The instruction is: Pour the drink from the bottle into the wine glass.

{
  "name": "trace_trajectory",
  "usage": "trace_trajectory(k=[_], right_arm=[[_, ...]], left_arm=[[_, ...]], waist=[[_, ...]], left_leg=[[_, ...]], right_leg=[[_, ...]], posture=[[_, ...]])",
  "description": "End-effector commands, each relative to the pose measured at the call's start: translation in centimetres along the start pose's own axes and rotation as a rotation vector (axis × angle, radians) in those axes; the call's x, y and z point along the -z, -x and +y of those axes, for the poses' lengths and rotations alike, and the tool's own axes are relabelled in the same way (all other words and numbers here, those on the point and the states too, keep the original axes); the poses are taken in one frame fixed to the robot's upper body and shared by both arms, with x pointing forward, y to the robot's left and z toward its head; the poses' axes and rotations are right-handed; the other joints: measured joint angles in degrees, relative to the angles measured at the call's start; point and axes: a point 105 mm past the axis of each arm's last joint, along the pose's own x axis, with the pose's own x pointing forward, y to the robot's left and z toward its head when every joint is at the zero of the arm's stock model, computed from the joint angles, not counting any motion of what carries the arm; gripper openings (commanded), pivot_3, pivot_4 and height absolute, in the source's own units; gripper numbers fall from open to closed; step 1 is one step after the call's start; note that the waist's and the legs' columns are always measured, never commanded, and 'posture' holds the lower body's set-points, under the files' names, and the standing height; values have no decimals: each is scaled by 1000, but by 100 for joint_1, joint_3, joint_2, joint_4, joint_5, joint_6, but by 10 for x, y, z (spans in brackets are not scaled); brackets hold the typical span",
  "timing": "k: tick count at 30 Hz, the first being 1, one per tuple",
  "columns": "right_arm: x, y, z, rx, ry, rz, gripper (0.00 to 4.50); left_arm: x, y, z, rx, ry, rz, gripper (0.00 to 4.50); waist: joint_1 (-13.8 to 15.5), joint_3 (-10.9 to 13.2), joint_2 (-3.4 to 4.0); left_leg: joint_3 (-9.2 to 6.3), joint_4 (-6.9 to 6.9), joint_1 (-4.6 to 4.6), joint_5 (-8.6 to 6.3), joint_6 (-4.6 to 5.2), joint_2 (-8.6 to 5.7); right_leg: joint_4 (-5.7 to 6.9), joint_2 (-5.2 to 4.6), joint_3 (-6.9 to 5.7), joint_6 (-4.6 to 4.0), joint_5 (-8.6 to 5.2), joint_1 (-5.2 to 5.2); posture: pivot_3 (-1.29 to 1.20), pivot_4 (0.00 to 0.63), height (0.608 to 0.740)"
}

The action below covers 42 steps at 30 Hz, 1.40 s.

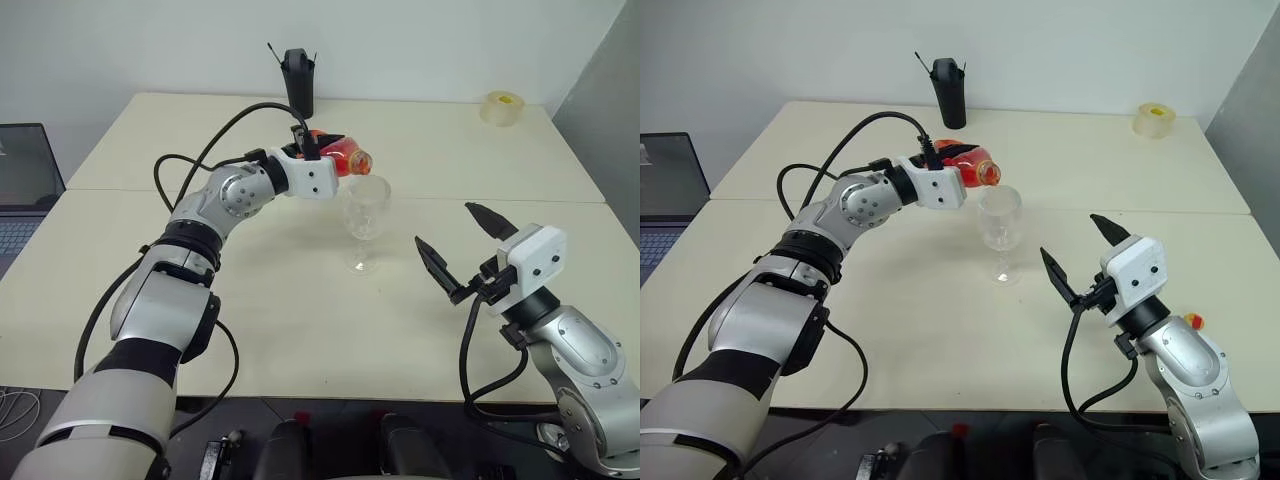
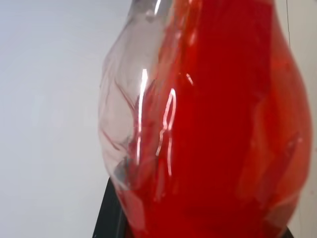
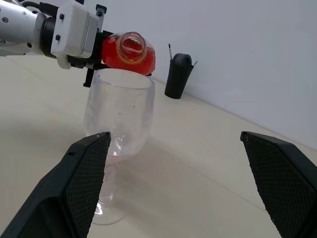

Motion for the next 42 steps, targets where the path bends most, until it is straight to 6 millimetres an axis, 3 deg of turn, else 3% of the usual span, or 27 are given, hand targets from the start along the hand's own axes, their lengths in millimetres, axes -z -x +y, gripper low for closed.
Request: trace_trajectory(k=[1, 42], right_arm=[[-13, 0, -1, -7, 30, -44, 4500], [-13, -5, -2, -25, 21, -35, 4500]], left_arm=[[-11, -3, 27, -71, -64, -46, 952], [-9, 0, 46, -93, -273, -22, 924]], waist=[[0, 0, 0], [-3, 0, 0]], left_leg=[[1, 0, 0, 0, 0, 0], [8, 7, 2, 1, -1, -3]], right_leg=[[1, 0, 1, 0, 0, 0], [15, -5, 1, 2, -1, -2]], posture=[[0, 150, 740], [0, 150, 740]])
